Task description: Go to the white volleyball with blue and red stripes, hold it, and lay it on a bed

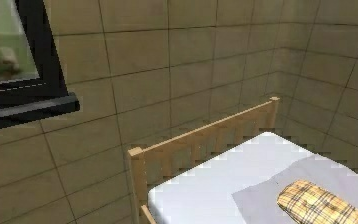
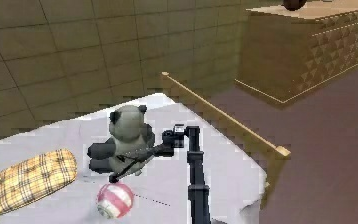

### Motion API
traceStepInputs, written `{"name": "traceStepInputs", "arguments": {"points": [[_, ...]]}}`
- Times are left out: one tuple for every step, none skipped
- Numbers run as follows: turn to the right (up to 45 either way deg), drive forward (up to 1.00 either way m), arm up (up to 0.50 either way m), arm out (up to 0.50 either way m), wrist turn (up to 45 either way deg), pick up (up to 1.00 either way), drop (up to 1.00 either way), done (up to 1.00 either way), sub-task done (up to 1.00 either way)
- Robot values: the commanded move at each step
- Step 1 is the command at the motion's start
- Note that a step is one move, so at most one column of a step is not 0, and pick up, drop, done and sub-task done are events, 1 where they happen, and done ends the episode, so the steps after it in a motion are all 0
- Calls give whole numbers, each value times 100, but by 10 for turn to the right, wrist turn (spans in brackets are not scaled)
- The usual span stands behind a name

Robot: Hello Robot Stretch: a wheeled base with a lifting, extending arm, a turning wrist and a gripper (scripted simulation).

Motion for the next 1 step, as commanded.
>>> {"name": "traceStepInputs", "arguments": {"points": [[0, 0, 0, 0, 0, 0, 0, 100, 0]]}}
